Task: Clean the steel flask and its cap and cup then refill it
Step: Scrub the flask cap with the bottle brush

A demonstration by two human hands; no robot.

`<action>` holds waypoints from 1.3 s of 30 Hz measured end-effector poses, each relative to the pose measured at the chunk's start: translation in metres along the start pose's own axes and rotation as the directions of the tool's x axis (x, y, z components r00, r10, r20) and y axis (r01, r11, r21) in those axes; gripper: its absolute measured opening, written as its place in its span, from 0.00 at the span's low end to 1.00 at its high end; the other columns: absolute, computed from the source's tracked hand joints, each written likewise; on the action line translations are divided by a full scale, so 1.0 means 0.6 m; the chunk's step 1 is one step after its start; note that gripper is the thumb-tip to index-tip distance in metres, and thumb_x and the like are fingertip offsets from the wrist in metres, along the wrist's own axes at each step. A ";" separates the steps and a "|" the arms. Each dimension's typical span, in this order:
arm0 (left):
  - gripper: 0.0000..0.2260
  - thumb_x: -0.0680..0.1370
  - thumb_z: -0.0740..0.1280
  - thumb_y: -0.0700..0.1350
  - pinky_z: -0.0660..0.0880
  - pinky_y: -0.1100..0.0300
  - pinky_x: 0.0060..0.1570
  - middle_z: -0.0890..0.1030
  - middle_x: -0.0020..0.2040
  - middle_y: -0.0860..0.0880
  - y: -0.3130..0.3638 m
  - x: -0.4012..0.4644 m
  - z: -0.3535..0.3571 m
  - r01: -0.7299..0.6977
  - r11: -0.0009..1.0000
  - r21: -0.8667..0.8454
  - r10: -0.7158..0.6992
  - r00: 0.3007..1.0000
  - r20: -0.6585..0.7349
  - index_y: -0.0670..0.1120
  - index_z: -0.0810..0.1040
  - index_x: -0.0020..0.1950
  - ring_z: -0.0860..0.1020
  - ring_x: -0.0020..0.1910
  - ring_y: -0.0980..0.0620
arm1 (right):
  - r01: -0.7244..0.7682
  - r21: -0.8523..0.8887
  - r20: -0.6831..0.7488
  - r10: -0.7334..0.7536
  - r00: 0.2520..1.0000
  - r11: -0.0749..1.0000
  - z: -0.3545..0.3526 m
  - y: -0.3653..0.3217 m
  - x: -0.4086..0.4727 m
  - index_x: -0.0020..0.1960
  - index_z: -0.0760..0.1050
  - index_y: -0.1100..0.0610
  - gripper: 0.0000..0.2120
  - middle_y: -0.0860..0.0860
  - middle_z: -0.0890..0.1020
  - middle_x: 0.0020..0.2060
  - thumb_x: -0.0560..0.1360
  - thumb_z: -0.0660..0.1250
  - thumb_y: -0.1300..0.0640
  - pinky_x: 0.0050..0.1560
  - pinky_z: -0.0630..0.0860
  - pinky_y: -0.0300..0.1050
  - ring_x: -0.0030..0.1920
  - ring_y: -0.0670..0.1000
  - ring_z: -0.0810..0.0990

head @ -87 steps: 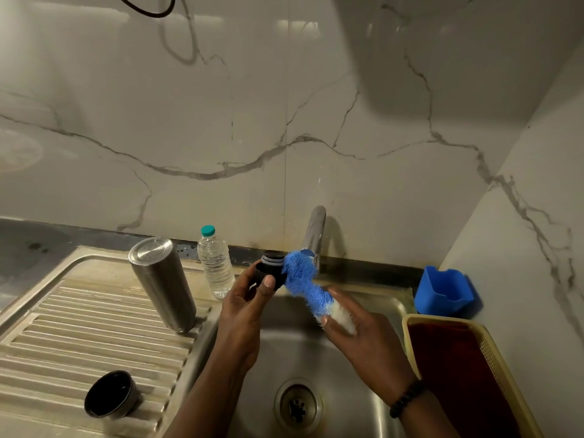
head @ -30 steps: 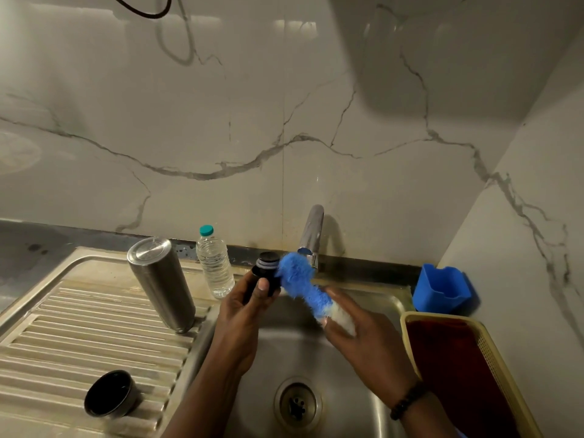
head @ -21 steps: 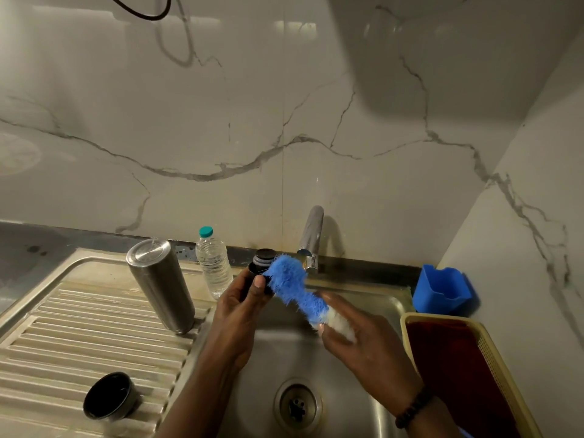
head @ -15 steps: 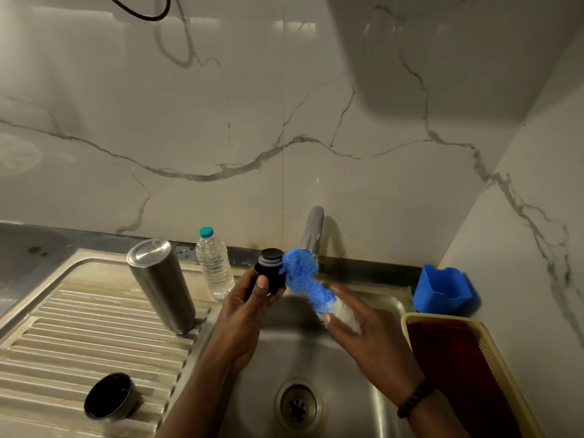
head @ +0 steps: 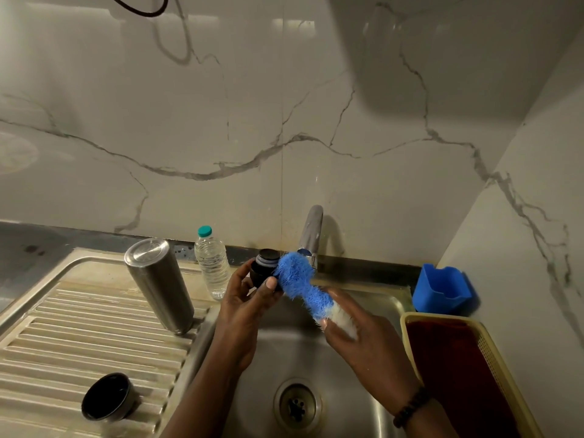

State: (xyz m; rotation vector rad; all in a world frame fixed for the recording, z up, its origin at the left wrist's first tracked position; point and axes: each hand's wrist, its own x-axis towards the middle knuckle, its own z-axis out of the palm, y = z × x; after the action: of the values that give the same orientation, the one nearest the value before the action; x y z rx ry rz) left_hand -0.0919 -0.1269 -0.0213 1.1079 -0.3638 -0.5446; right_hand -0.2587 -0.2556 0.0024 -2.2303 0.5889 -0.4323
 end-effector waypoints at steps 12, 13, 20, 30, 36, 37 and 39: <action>0.36 0.68 0.78 0.60 0.74 0.42 0.66 0.81 0.64 0.41 0.008 -0.003 -0.005 -0.015 0.999 0.031 0.014 1.000 0.025 0.44 0.75 0.70 0.79 0.65 0.42 | 0.019 0.081 0.024 -0.021 0.999 0.997 0.001 -0.007 -0.013 0.61 0.63 0.25 0.23 0.31 0.76 0.52 0.75 0.68 0.47 0.55 0.78 0.38 0.56 0.33 0.76; 0.37 0.67 0.79 0.61 0.75 0.45 0.65 0.81 0.65 0.41 0.008 -0.005 -0.005 -0.014 1.000 0.027 0.013 0.999 0.037 0.44 0.75 0.70 0.78 0.66 0.42 | 0.010 0.070 0.016 -0.011 1.000 0.997 -0.002 -0.005 -0.010 0.60 0.62 0.24 0.23 0.32 0.77 0.50 0.76 0.68 0.47 0.54 0.79 0.38 0.54 0.34 0.77; 0.36 0.68 0.77 0.62 0.77 0.50 0.64 0.81 0.64 0.41 0.004 -0.008 -0.001 0.017 1.000 0.019 -0.018 0.998 0.052 0.43 0.76 0.69 0.78 0.66 0.42 | 0.009 0.097 0.007 -0.010 1.000 0.995 -0.006 0.004 -0.008 0.64 0.65 0.28 0.24 0.32 0.79 0.50 0.75 0.69 0.48 0.51 0.79 0.37 0.53 0.36 0.79; 0.23 0.78 0.72 0.49 0.78 0.53 0.62 0.82 0.62 0.40 0.000 -0.005 -0.002 0.024 0.999 0.028 -0.025 0.999 0.024 0.43 0.73 0.70 0.79 0.65 0.42 | -0.027 0.063 -0.031 0.029 0.999 0.998 0.001 0.015 0.000 0.64 0.64 0.28 0.25 0.38 0.80 0.51 0.75 0.70 0.49 0.51 0.79 0.37 0.52 0.37 0.80; 0.26 0.72 0.77 0.48 0.73 0.40 0.67 0.83 0.61 0.42 -0.006 -0.006 0.001 0.048 0.994 0.094 -0.049 0.999 0.002 0.47 0.73 0.67 0.80 0.64 0.42 | -0.016 0.018 -0.026 0.017 1.000 1.000 0.007 0.012 0.001 0.70 0.67 0.35 0.25 0.33 0.77 0.48 0.75 0.68 0.47 0.50 0.79 0.38 0.51 0.35 0.78; 0.27 0.70 0.77 0.48 0.72 0.37 0.68 0.83 0.61 0.43 -0.011 -0.005 -0.003 0.051 0.993 0.105 -0.051 0.999 -0.001 0.48 0.74 0.67 0.80 0.64 0.42 | -0.017 0.014 -0.018 0.017 1.000 1.000 0.008 0.012 -0.001 0.70 0.67 0.36 0.25 0.34 0.78 0.48 0.75 0.68 0.46 0.50 0.79 0.39 0.51 0.36 0.78; 0.26 0.71 0.78 0.48 0.70 0.36 0.68 0.83 0.61 0.44 -0.014 -0.005 -0.009 0.039 0.992 0.120 -0.036 0.999 -0.020 0.48 0.76 0.66 0.79 0.64 0.43 | -0.013 0.013 -0.021 0.013 1.000 1.000 0.010 0.011 -0.004 0.70 0.67 0.36 0.25 0.34 0.78 0.48 0.75 0.67 0.45 0.50 0.79 0.40 0.51 0.36 0.78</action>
State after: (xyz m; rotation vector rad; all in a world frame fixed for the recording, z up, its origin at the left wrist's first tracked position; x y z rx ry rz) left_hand -0.0933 -0.1242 -0.0309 1.2367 -0.3647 -0.5515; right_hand -0.2599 -0.2545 -0.0069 -2.2105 0.6098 -0.4530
